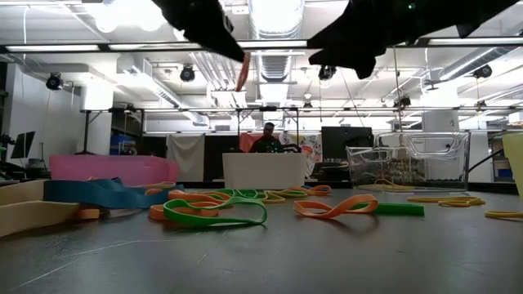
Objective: Sort rubber bands into baskets
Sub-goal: Put the orange rubber band into the white bin
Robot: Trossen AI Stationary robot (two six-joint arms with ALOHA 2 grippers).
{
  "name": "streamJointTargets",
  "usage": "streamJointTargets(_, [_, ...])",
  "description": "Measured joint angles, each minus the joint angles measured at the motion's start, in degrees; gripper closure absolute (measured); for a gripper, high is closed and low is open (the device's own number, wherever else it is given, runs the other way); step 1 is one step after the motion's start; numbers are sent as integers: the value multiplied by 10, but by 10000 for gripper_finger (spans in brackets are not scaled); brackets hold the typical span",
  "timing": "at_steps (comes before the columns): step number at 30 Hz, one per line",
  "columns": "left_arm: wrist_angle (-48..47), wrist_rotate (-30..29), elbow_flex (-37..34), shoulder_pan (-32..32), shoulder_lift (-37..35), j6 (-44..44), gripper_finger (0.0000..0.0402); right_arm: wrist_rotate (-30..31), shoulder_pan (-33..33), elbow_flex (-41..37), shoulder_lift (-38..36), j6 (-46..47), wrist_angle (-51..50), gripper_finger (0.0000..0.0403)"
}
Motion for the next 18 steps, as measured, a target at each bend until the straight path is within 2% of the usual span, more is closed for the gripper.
streamJointTargets(4, [25,0,12,0,10,3,402,-2,7,-2,12,6,16,174])
streamJointTargets(10, [113,0,8,0,31,26,401,-25,8,23,81,3,58,135])
streamJointTargets(18, [128,-5,7,0,42,28,401,-50,7,83,154,8,61,127])
